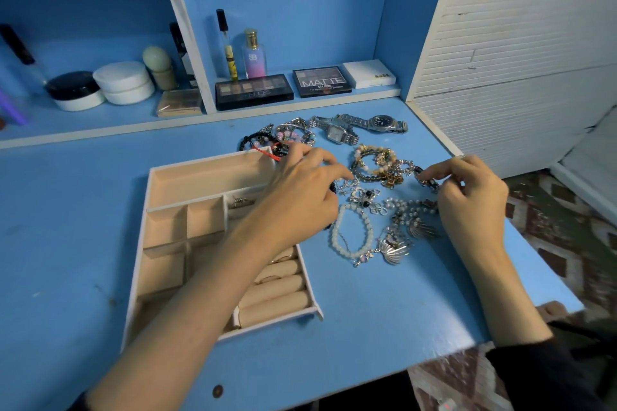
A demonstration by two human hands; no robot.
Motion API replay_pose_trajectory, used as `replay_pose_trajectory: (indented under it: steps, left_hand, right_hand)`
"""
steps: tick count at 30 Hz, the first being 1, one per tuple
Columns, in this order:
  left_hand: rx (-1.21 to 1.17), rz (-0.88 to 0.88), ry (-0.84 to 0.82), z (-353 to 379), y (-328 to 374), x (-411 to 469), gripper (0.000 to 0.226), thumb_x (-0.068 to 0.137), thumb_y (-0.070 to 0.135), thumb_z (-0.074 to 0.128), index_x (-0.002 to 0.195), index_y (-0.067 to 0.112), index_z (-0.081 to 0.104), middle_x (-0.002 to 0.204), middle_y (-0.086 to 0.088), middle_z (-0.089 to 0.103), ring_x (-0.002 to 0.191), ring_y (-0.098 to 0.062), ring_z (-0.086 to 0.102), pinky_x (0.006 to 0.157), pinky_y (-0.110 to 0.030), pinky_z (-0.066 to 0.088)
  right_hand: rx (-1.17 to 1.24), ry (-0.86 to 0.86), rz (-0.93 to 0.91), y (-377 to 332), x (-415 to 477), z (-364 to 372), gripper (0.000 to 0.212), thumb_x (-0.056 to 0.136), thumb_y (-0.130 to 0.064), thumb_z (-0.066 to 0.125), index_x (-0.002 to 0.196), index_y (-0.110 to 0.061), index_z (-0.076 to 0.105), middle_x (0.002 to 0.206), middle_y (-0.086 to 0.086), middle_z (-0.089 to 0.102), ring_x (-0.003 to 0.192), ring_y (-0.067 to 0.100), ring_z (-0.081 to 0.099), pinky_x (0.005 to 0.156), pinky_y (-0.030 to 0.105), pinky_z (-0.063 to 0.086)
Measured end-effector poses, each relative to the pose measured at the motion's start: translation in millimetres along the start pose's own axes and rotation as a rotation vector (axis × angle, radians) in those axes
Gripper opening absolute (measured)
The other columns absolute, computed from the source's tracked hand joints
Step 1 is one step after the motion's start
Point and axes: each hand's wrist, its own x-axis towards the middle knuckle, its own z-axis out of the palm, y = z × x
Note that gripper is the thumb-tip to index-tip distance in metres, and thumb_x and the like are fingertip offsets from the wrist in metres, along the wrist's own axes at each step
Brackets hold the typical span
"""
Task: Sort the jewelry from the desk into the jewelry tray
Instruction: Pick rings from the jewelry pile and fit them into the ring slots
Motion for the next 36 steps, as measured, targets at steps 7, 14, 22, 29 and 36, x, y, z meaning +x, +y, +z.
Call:
replay_pose_trajectory:
  steps: [7, 14, 22, 29, 36]
  left_hand:
    - [0.026, 0.251, -0.215, 21, 37, 17, 0.059, 0.087, 0.004, 0.037, 0.136, 0.037, 0.040, 0.147, 0.004, 0.030, 0.133, -0.016, 0.014, 0.113, -0.039, 0.015]
    - [0.063, 0.204, -0.171, 24, 35, 21, 0.056, 0.086, 0.001, 0.038, 0.128, 0.036, 0.051, 0.147, 0.003, 0.031, 0.135, -0.016, 0.013, 0.114, -0.038, 0.015]
    - [0.022, 0.140, -0.109, 16, 27, 21, 0.038, 0.089, 0.005, 0.040, 0.103, 0.028, 0.067, 0.133, 0.008, 0.043, 0.128, -0.010, 0.023, 0.110, -0.034, 0.019]
    - [-0.013, 0.138, -0.099, 18, 30, 21, 0.034, 0.089, 0.006, 0.040, 0.091, 0.026, 0.068, 0.121, 0.010, 0.048, 0.121, -0.008, 0.029, 0.107, -0.031, 0.021]
    - [-0.060, 0.107, -0.063, 14, 27, 21, 0.035, 0.087, 0.002, 0.040, 0.093, 0.024, 0.067, 0.116, 0.010, 0.049, 0.118, -0.008, 0.032, 0.105, -0.028, 0.024]
  right_hand:
    - [0.062, -0.014, 0.133, 1, 5, -6, 0.044, 0.054, -0.008, 0.028, 0.069, -0.019, 0.067, 0.082, 0.001, 0.058, 0.064, 0.003, 0.048, 0.053, 0.010, 0.031]
    - [0.205, -0.001, 0.277, 3, 7, -10, 0.042, 0.056, -0.007, 0.030, 0.069, -0.022, 0.066, 0.072, -0.009, 0.057, 0.054, 0.002, 0.043, 0.045, 0.012, 0.031]
    - [0.160, 0.006, 0.263, 5, 7, -10, 0.043, 0.077, 0.009, 0.035, 0.081, -0.018, 0.068, 0.082, -0.001, 0.058, 0.060, 0.014, 0.042, 0.048, 0.017, 0.031]
    - [-0.370, -0.095, 0.058, 13, 4, -2, 0.029, 0.087, -0.029, 0.062, 0.110, -0.013, 0.068, 0.102, 0.008, 0.057, 0.101, 0.023, 0.036, 0.069, 0.018, 0.017]
    - [-0.181, -0.039, 0.074, 13, 8, -2, 0.009, 0.084, -0.024, 0.066, 0.082, -0.015, 0.069, 0.082, 0.002, 0.062, 0.086, 0.018, 0.044, 0.064, 0.023, 0.022]
